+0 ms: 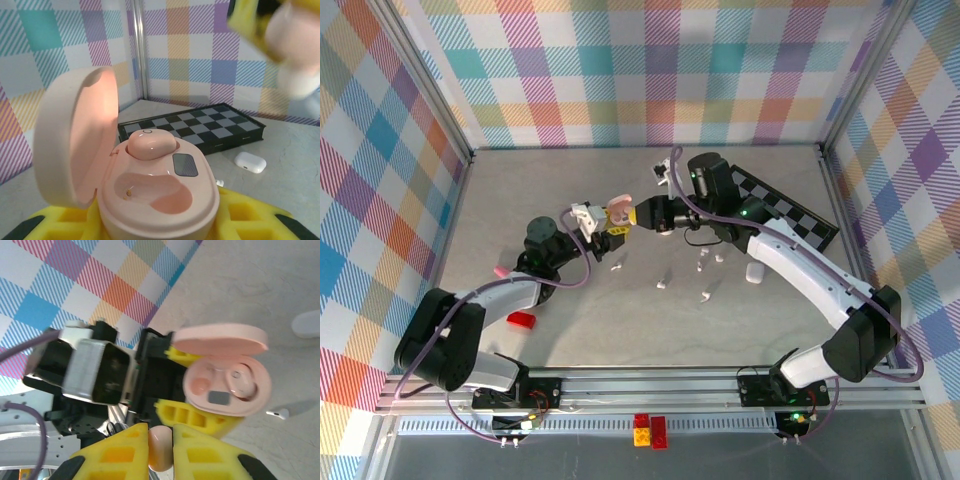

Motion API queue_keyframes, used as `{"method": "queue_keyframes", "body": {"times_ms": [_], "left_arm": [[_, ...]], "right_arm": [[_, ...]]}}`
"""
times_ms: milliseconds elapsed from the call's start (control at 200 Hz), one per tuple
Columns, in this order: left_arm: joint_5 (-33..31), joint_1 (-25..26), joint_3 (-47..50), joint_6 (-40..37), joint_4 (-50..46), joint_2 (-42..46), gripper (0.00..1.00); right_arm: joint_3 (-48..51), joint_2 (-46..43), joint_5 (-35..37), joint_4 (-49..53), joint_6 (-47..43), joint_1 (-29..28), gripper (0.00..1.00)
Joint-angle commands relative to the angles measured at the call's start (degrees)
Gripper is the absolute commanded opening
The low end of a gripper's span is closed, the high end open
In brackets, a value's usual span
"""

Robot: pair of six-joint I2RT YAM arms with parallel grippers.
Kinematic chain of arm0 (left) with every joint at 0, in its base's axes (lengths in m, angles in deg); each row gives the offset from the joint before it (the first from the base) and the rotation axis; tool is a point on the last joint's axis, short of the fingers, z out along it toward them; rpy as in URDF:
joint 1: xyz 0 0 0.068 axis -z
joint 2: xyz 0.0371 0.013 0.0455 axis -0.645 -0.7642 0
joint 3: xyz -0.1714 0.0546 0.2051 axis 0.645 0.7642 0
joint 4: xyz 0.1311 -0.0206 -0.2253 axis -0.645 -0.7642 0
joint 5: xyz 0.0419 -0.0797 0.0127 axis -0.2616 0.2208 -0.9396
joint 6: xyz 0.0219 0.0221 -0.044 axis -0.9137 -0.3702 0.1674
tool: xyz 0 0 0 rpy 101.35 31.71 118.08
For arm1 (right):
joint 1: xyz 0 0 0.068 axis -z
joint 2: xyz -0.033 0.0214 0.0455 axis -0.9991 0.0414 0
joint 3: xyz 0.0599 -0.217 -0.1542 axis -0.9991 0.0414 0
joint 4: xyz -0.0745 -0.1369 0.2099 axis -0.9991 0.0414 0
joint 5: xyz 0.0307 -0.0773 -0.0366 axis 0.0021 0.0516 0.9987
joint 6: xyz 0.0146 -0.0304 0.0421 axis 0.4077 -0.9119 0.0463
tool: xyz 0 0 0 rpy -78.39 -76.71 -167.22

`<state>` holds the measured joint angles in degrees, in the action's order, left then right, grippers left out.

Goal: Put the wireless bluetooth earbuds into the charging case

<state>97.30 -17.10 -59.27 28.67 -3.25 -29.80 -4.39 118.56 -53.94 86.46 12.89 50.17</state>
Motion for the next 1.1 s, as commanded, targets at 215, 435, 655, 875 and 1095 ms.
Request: {"method": "queue_keyframes", "body": {"times_ms": [215, 435, 655, 875, 1095], "left_arm": [[-1.1, 2.5, -2.7, 0.1, 7.0, -3.0, 0.38], [-2.1, 3.8, -2.7, 0.4, 8.7, -4.0, 0.37], [-3.2, 4.4, -3.1, 0.9, 10.5, -5.1, 0.37], [-3.6, 4.6, -3.5, 1.0, 11.0, -5.3, 0.37], [-4.1, 4.6, -3.6, 1.2, 10.8, -4.9, 0.37]], "right_arm": [[-5.1, 3.4, 1.4, 1.8, -1.8, 0.1, 0.16], [-7.4, 6.4, 1.8, 2.9, -3.2, 0.1, 0.16], [-8.4, 8.3, 2.3, 3.5, -3.6, 0.1, 0.16], [-8.4, 9.5, 3.2, 3.7, -3.9, 0.1, 0.16], [-8.6, 10.4, 4.0, 4.0, -4.0, 0.1, 0.16]]}}
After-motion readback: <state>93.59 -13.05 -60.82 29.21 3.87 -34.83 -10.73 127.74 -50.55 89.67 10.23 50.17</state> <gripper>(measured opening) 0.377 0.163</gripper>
